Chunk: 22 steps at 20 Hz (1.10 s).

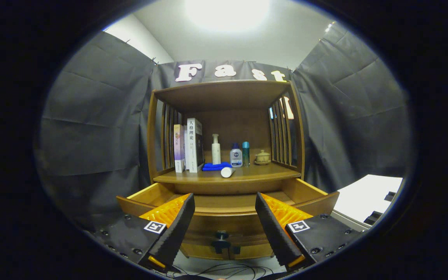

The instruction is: Pull open the drawer, take out the items inside it, and place them on the countertop above the cabinet.

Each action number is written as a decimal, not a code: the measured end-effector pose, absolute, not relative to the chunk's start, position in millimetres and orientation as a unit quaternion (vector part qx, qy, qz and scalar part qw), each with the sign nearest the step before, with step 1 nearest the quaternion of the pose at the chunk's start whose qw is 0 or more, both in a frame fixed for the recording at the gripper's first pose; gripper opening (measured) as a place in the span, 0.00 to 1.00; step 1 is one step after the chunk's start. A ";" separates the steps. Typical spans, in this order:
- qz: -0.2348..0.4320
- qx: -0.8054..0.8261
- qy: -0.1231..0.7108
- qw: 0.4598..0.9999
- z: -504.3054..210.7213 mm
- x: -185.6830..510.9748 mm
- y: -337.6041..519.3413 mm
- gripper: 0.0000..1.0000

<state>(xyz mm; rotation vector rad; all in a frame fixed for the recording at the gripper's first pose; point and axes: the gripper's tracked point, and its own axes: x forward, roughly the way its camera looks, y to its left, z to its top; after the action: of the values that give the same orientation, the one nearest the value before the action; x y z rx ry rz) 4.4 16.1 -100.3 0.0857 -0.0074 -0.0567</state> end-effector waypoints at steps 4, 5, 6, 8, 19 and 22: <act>-0.037 0.043 0.012 0.998 -122.1 11.6 6.7 0.98; -0.037 0.051 0.019 0.998 -128.9 14.6 5.8 0.98; -0.038 0.061 0.027 0.997 -136.6 18.3 5.6 0.98; -0.034 0.088 0.043 0.995 -151.8 25.5 8.4 0.98; -0.035 0.047 0.124 0.991 -220.8 52.0 18.7 0.98; -0.039 0.046 0.136 0.989 -233.5 56.1 16.4 0.98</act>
<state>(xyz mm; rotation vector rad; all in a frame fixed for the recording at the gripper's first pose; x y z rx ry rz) 56.1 16.4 -233.5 0.0921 0.2734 -0.0775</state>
